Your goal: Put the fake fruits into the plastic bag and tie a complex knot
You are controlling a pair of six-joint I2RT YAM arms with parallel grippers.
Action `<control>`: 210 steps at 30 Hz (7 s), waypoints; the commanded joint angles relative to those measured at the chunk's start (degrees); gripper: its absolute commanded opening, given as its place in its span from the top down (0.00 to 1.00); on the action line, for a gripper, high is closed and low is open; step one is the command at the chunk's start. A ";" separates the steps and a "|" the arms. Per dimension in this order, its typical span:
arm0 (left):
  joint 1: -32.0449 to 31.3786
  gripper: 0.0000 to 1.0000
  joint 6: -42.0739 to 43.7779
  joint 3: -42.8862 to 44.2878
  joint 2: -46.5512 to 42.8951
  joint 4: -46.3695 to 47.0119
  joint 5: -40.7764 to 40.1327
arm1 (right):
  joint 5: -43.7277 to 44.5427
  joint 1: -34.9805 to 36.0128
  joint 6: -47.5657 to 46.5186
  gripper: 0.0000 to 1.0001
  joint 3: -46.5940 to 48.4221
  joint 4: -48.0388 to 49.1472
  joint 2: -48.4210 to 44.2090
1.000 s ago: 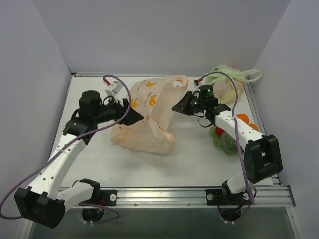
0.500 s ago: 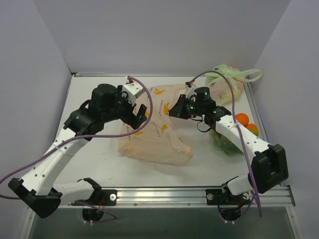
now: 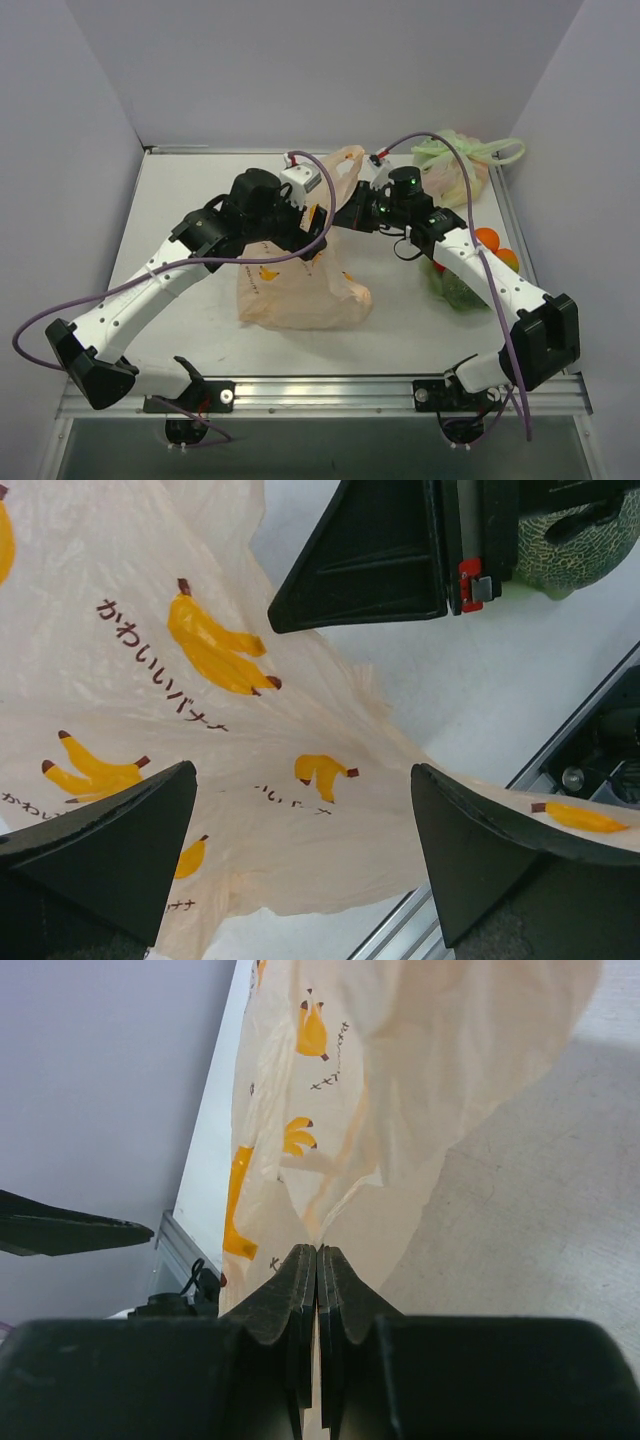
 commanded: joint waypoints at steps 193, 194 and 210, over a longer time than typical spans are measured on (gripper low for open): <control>25.51 1.00 -33.35 -11.83 0.81 10.91 21.39 | 0.96 13.42 -57.75 0.85 31.70 -44.47 0.99; 25.86 1.00 -33.98 -11.65 0.90 11.08 21.92 | 2.54 14.13 -57.58 0.85 31.61 -43.93 1.17; 27.44 1.00 -52.17 -12.44 0.90 18.55 27.11 | 10.10 21.69 -55.91 0.86 35.65 -34.44 1.43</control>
